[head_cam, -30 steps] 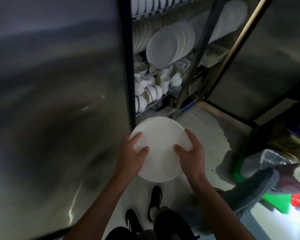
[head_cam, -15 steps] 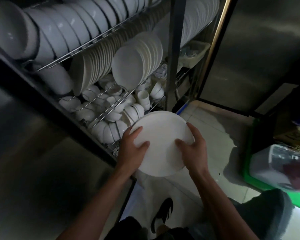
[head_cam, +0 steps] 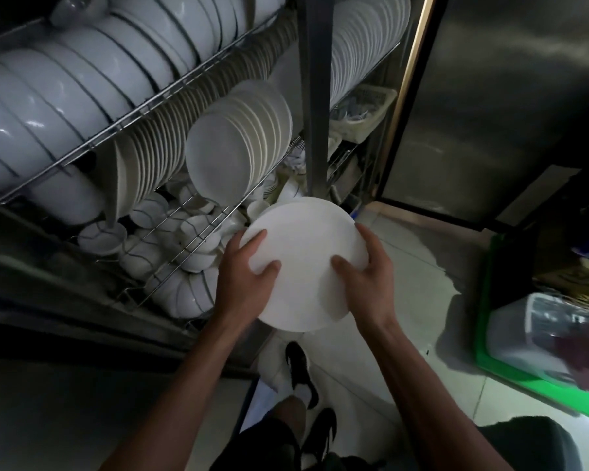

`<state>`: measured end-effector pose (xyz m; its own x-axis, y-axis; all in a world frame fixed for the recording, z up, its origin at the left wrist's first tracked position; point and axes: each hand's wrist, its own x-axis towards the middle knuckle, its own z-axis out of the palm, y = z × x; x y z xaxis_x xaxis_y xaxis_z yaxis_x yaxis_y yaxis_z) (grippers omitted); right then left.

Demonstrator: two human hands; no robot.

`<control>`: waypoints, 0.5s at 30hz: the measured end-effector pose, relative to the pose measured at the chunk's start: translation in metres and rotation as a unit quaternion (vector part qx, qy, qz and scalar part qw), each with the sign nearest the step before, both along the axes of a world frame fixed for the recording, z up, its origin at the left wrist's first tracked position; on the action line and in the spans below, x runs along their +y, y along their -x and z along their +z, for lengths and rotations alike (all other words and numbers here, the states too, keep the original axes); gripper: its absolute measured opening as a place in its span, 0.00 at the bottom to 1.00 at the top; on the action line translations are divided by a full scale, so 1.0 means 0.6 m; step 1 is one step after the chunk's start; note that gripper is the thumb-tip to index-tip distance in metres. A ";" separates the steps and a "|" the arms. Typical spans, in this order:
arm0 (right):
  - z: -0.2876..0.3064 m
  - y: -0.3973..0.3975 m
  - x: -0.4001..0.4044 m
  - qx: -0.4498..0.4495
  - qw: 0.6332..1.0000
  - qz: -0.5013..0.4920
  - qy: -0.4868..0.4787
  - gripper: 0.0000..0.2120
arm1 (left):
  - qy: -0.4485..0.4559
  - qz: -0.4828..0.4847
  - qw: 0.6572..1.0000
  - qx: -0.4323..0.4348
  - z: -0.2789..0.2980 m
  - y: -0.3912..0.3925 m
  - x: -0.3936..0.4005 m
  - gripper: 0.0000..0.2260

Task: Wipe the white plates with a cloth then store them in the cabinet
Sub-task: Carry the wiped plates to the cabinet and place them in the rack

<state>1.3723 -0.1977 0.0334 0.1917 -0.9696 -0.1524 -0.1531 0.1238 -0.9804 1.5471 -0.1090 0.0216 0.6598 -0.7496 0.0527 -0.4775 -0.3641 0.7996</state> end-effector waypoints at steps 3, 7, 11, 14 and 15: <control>0.002 -0.020 -0.030 -0.014 1.000 0.003 -0.006 0.29 | 0.004 0.006 1.000 0.001 0.001 -0.019 -0.028 0.25; 0.012 -0.068 -0.085 -0.013 0.999 0.038 0.008 0.29 | 0.019 0.032 0.999 0.009 -0.003 -0.049 -0.065 0.25; 0.015 -0.127 -0.120 -0.019 0.995 0.094 0.002 0.28 | 0.031 0.075 0.996 0.025 -0.013 -0.096 -0.080 0.25; 0.018 -0.173 -0.135 -0.024 0.991 0.132 -0.001 0.28 | 0.031 0.101 0.994 0.032 -0.010 -0.140 -0.087 0.26; 0.019 -0.189 -0.139 -0.022 0.989 0.147 -0.001 0.28 | 0.030 0.110 0.993 0.034 -0.009 -0.154 -0.087 0.26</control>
